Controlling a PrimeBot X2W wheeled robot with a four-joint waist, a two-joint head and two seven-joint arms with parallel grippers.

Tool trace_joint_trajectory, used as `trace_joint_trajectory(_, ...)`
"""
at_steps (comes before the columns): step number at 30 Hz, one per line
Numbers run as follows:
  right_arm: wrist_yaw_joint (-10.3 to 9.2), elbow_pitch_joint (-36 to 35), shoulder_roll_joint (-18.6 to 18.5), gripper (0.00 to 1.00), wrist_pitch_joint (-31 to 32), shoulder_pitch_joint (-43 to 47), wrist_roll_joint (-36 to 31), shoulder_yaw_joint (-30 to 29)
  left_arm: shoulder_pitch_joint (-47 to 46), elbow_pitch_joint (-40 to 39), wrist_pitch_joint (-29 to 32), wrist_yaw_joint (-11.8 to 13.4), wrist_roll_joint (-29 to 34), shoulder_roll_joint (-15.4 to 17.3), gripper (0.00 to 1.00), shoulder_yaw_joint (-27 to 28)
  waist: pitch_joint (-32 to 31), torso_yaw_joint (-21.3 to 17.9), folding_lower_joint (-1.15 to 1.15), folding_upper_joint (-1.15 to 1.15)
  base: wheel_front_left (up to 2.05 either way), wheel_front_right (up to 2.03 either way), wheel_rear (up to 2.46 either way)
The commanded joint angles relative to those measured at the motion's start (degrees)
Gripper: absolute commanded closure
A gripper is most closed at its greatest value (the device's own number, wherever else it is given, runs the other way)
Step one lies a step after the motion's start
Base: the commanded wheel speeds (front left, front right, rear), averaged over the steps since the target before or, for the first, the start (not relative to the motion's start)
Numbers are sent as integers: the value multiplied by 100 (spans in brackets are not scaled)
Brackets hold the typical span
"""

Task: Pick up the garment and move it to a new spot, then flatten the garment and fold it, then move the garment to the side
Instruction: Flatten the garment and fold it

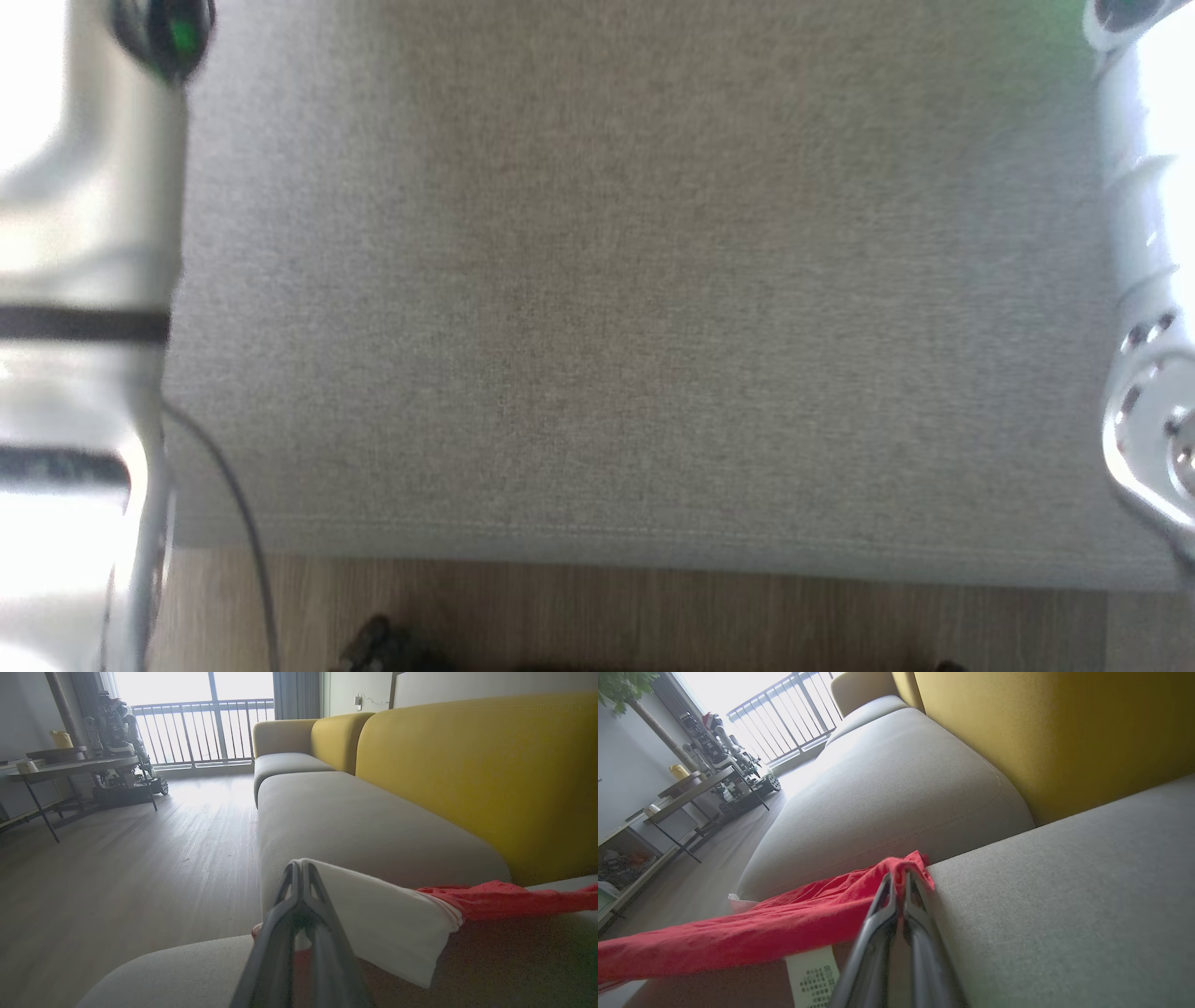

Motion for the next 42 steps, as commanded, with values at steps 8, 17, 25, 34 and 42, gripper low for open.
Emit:
trace_joint_trajectory(8,-1,560,78,100,62,676,-147,342,1133,33,-27,-33,21,692,100,-501,-1096,-224,0,0,0,0,0)
trace_joint_trajectory(17,-1,744,33,100,285,1164,-261,653,1994,-40,-27,-34,-42,902,100,-786,-1629,-307,0,0,0,0,0)
trace_joint_trajectory(25,-1,798,-35,100,499,1628,-108,806,2616,-39,-26,-35,-226,1057,100,-1092,-2036,-349,0,0,0,0,0)
trace_joint_trajectory(34,-1,776,-58,100,519,1987,203,1439,3153,-112,27,-35,-480,1158,100,-1297,-2286,-352,0,0,0,0,0)
trace_joint_trajectory(42,-1,666,-97,100,568,2314,652,2148,3553,-435,335,-35,-713,1398,100,-1592,-2492,-365,0,0,0,0,0)
